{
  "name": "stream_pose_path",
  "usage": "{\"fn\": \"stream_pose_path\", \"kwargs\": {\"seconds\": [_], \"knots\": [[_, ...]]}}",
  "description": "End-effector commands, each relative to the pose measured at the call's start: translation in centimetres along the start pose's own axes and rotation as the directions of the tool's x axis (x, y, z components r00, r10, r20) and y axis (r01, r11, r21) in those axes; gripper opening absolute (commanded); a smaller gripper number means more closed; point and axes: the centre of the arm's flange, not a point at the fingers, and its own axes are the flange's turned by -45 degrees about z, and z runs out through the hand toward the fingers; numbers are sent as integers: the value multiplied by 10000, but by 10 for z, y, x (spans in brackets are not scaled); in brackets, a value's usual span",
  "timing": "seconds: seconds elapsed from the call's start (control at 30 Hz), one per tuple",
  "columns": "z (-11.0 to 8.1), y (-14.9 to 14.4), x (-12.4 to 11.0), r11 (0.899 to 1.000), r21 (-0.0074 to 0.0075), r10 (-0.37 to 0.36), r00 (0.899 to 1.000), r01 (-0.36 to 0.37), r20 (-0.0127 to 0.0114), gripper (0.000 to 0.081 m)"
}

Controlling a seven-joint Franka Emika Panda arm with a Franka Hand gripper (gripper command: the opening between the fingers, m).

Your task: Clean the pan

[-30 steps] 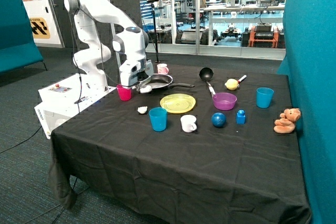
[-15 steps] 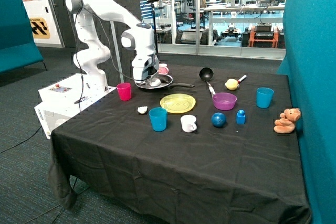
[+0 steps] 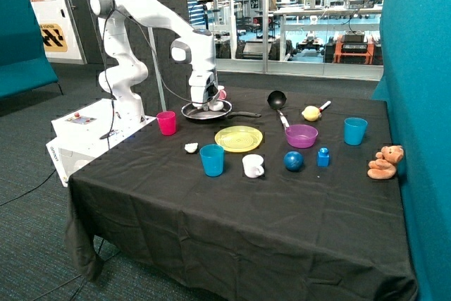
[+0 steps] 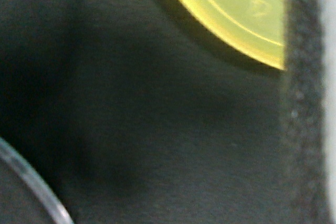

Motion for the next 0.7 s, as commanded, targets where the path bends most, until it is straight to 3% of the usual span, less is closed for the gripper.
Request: {"fn": "stream_pose_path", "kwargs": {"seconds": [0.0, 0.17, 0.43, 0.67], "knots": [[-1, -32, 7, 9929, 16, -1189, 9929, 1189, -35, 0], [-1, -44, 10, 9850, 14, -1726, 9850, 1726, -36, 0], [-1, -67, 9, 9562, 9, -2927, 9562, 2927, -38, 0], [1, -81, 5, 9401, 7, -3408, 9401, 3408, -38, 0]]}}
